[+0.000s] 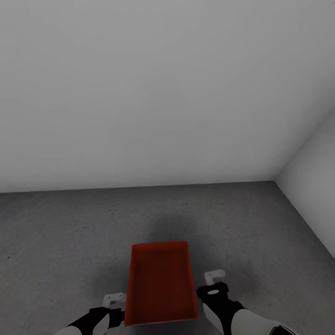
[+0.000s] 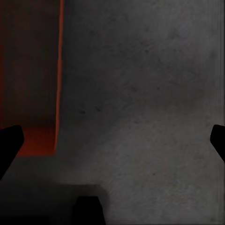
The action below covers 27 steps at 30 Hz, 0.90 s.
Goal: Move the two storage containers from the living room to the garage. In the garage, place one container on the floor and stack the other container on top of it (either order is fine).
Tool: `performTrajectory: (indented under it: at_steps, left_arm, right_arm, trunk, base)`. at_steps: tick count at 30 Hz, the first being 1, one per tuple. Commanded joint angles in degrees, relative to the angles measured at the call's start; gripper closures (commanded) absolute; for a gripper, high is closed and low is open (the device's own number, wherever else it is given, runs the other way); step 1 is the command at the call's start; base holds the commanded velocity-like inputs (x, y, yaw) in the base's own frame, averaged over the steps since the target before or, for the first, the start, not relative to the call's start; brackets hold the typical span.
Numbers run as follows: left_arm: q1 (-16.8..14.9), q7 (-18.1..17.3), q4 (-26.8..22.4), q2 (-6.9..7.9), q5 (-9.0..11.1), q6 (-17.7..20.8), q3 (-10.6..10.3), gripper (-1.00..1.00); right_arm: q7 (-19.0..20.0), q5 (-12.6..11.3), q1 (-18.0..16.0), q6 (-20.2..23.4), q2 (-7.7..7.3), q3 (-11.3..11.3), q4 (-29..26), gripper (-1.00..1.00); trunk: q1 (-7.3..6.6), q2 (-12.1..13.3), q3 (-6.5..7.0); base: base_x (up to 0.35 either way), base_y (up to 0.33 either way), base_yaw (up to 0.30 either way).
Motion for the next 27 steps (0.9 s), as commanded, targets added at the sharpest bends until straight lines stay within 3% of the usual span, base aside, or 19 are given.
performTrajectory:
  at_steps: [1,7,10,13,19,27]
  left_arm:
    - [0.01,0.24,-0.13,-0.02,0.59,0.30,0.00,-1.00]
    - [0.01,0.24,0.48,0.06,0.60,0.15,0.00,-1.00]
    - [0.01,0.24,0.72,0.03,0.60,-0.02,-0.02,-1.00]
    - [0.03,0.24,0.80,-0.11,0.62,-0.09,-0.07,-1.00]
    - [0.01,0.24,0.83,-0.12,0.68,-0.10,-0.03,-1.00]
    - [0.01,0.20,1.63,-0.04,0.69,0.08,0.00,-1.00]
  right_arm:
    - [-0.32,-0.27,-0.02,0.40,-0.02,0.48,0.02,-1.00]
    - [-0.28,-0.42,-0.02,0.08,0.08,0.42,3.83,-1.00]
    - [-0.10,-2.25,0.16,-0.08,0.15,0.36,6.57,-1.00]
    - [0.24,-4.32,2.33,-0.38,0.14,0.35,7.53,-1.00]
    - [0.36,-5.03,4.73,-3.07,0.07,0.34,7.89,-1.00]
    - [0.35,-5.11,5.04,-3.91,0.14,0.34,7.94,-1.00]
  trunk:
    - [-0.23,0.40,0.15]
    - [-1.11,2.00,0.87]
    - [-1.11,2.00,0.87]
    - [-1.11,2.00,0.87]
    - [-1.11,2.00,0.87]
    - [-1.11,2.00,0.87]
  base:
    - [0.000,0.000,0.000]
    - [0.000,0.000,0.000]
    - [0.000,0.000,0.000]
    - [0.000,0.000,0.000]
    - [-0.006,0.000,0.000]
    - [-0.283,0.000,0.000]
